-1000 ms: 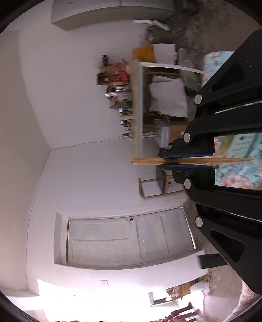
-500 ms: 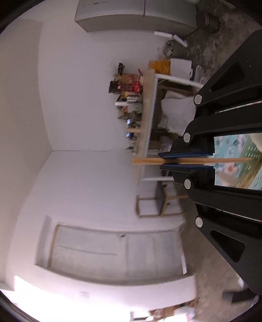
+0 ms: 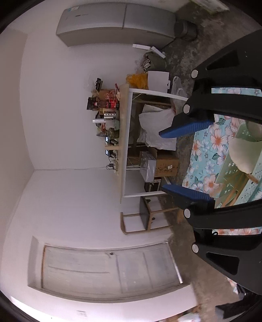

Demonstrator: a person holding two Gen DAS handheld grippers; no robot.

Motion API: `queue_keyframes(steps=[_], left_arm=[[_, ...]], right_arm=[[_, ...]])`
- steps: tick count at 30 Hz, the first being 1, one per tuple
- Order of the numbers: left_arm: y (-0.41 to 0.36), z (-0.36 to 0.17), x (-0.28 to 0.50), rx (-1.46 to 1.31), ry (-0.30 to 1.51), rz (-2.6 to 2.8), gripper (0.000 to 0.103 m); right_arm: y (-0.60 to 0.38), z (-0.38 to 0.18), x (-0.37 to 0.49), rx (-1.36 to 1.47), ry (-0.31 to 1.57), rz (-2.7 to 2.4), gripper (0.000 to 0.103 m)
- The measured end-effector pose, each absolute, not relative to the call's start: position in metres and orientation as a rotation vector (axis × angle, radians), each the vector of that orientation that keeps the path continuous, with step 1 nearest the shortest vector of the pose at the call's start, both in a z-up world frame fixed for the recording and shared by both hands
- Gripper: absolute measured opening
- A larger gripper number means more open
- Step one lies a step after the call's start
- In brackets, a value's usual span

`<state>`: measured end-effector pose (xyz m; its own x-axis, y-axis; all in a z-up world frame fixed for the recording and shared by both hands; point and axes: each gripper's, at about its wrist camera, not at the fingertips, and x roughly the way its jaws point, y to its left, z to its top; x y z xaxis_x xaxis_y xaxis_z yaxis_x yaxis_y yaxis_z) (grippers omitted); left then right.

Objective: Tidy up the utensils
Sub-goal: 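Move both tools down to the last chopsticks on the quilt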

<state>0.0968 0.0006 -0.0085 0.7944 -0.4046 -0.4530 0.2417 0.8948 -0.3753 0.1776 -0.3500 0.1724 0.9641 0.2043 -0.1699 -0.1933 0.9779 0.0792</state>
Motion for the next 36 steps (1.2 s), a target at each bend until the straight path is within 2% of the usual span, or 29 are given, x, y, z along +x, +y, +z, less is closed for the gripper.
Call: queue_keyframes(steps=[8, 11, 12, 15, 20, 25, 30, 36], left_arm=[[-0.003, -0.004, 0.094, -0.298, 0.542, -0.358, 0.083], [-0.007, -0.001, 0.091, -0.288, 0.533, -0.373, 0.084], [-0.008, 0.001, 0.089, -0.284, 0.531, -0.380, 0.084], [-0.015, 0.003, 0.087, -0.281, 0.534, -0.407, 0.084], [-0.024, 0.000, 0.088, -0.323, 0.586, -0.466, 0.083], [-0.031, -0.012, 0.102, -0.451, 0.701, -0.550, 0.082], [-0.043, -0.029, 0.109, -0.531, 0.795, -0.600, 0.074], [-0.047, -0.056, 0.125, -0.685, 0.899, -0.583, 0.057]], right_arm=[[-0.366, 0.155, 0.137, 0.127, 0.236, 0.252, 0.052], [-0.365, 0.141, 0.123, 0.131, 0.274, 0.283, 0.059], [-0.363, 0.132, 0.117, 0.140, 0.295, 0.302, 0.064], [-0.359, 0.100, 0.110, 0.176, 0.380, 0.345, 0.071], [-0.351, 0.033, 0.117, 0.222, 0.580, 0.345, 0.072], [-0.368, -0.026, 0.130, 0.388, 0.727, 0.339, 0.072], [-0.378, -0.048, 0.129, 0.458, 0.759, 0.370, 0.068], [-0.381, -0.054, 0.128, 0.477, 0.765, 0.408, 0.068]])
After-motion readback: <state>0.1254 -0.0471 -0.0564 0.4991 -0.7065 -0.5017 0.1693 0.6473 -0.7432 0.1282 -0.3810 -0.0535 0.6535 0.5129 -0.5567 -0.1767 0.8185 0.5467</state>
